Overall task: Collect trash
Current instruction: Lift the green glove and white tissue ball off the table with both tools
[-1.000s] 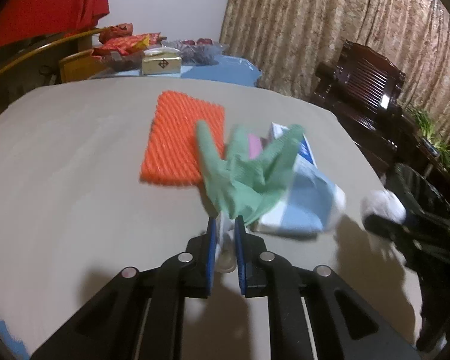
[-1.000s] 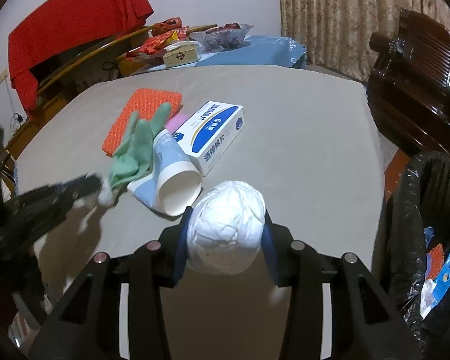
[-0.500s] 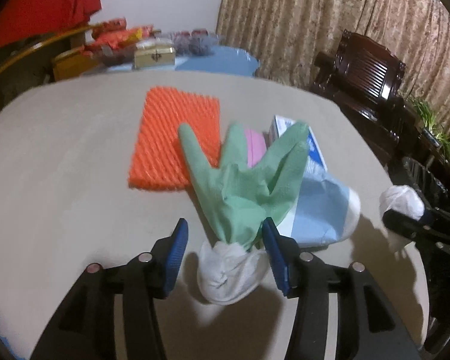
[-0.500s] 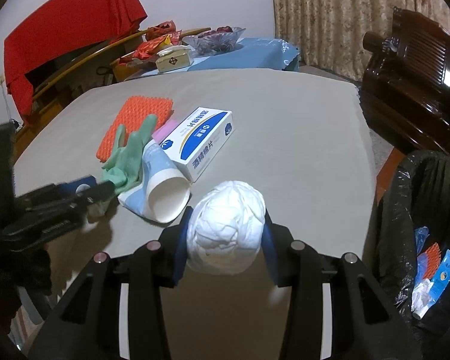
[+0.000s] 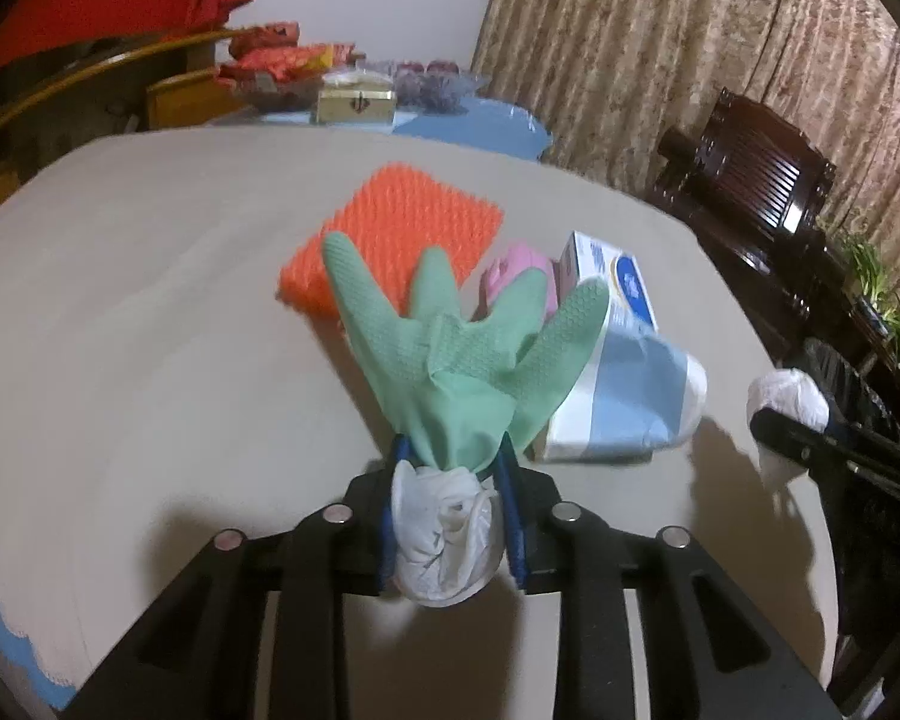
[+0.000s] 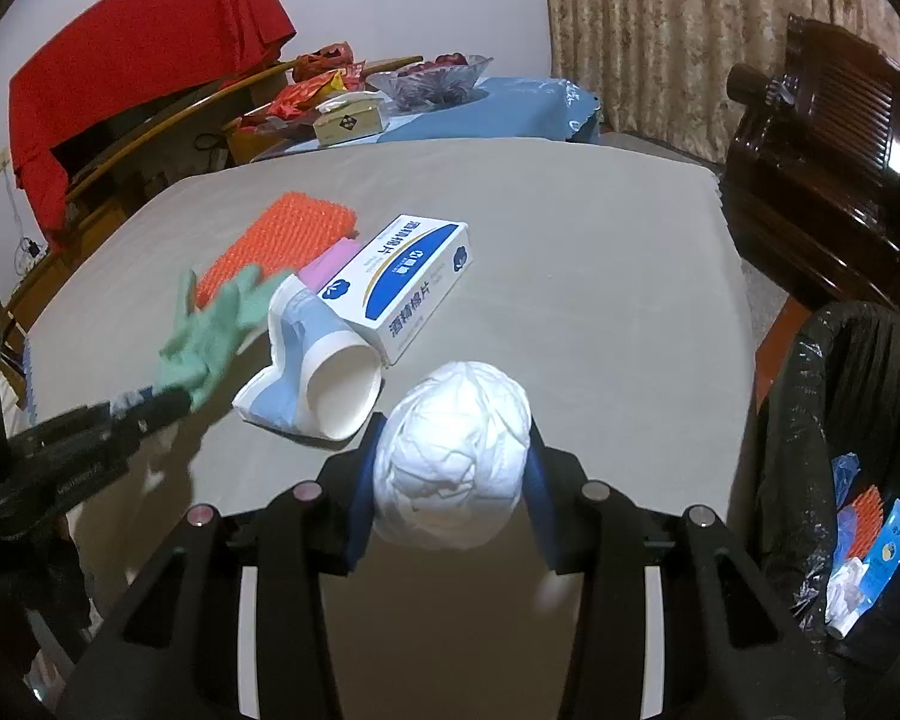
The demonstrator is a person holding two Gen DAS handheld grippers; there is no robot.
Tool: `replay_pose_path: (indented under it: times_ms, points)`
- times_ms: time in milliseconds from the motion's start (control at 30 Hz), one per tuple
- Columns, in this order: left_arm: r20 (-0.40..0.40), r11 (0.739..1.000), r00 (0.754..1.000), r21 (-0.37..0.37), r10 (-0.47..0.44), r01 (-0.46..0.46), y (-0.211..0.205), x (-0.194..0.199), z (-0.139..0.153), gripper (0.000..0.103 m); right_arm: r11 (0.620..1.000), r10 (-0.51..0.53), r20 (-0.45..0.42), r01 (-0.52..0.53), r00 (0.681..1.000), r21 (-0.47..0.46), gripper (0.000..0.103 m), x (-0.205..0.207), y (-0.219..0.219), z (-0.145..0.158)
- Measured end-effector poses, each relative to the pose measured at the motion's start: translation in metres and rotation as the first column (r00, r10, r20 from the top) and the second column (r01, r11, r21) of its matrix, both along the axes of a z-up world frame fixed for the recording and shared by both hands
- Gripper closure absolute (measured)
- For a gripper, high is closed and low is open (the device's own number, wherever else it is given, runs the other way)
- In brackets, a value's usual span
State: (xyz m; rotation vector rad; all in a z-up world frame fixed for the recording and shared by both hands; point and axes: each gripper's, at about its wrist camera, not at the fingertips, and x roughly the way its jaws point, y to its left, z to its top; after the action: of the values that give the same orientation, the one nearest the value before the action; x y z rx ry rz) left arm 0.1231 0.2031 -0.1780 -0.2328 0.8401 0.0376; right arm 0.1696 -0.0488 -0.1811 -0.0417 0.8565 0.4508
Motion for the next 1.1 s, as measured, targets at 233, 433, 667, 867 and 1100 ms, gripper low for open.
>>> replay_pose_path:
  times_ms: [233,433,667,867,1100]
  points:
    - [0.022,0.999,0.999,0.014,0.035,-0.036,0.008,0.016,0.003,0.032,1.000,-0.008,0.006,0.008,1.000,0.001,0.062,0.002,-0.002,0.001]
    - [-0.020,1.000,1.000,0.015,0.019,-0.019,0.008,0.027,-0.008,0.032,1.000,-0.006,0.015,0.006,1.000,0.001,0.062,0.002,-0.002,0.004]
    - [-0.024,0.998,1.000,0.058,0.004,-0.003,0.001,0.020,-0.015,0.038,1.000,-0.004,0.015,0.004,1.000,-0.002,0.062,0.000,-0.001,0.005]
    - [-0.013,0.999,1.000,0.032,-0.014,0.015,-0.001,0.020,-0.011,0.076,1.000,0.000,0.026,-0.001,1.000,0.005,0.062,-0.003,0.001,0.012]
    - [0.059,1.000,0.998,0.028,0.010,-0.011,-0.006,0.009,0.025,0.079,1.000,0.003,0.054,-0.005,0.999,0.027,0.062,-0.007,0.000,0.033]
